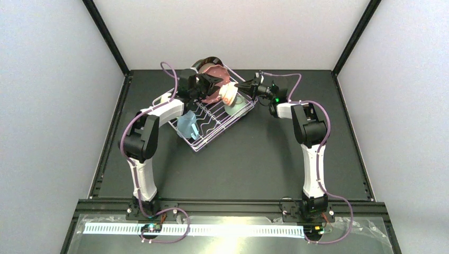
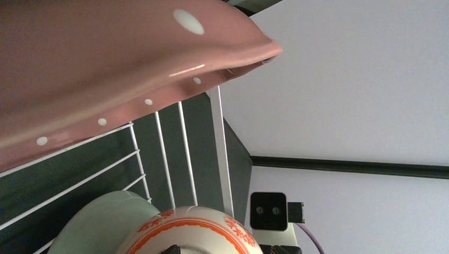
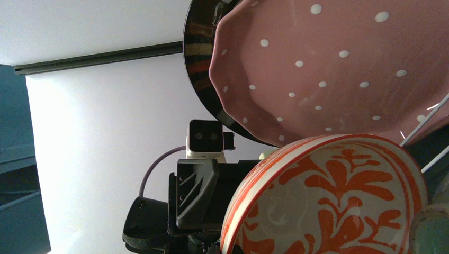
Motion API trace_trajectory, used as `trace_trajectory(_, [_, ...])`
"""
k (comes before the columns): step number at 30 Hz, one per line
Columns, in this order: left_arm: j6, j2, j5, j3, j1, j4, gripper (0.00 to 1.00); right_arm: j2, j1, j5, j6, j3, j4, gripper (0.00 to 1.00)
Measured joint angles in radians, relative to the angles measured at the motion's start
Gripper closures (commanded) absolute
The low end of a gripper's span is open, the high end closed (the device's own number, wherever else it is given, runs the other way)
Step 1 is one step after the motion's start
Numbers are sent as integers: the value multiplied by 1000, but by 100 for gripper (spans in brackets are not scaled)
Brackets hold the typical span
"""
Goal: Load the mixed dishes into the dish rack
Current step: Turn the bowl upside down.
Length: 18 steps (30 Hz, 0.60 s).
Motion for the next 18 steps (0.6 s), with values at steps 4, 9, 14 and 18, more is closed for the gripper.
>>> trace_trajectory(4, [8, -6, 3, 2, 0, -26, 4, -4, 0, 1, -19, 3, -27, 100])
trace_trajectory(9, [13, -8, 16, 16, 0, -50, 4, -11, 0, 3, -42, 5, -58, 100])
trace_trajectory(14, [18, -8, 37, 48, 0, -67, 4, -13, 0, 6, -60, 16, -92, 99])
trace_trajectory(18, [27, -8, 63, 81, 0, -80, 5, -13, 0, 6, -75, 27, -129, 96])
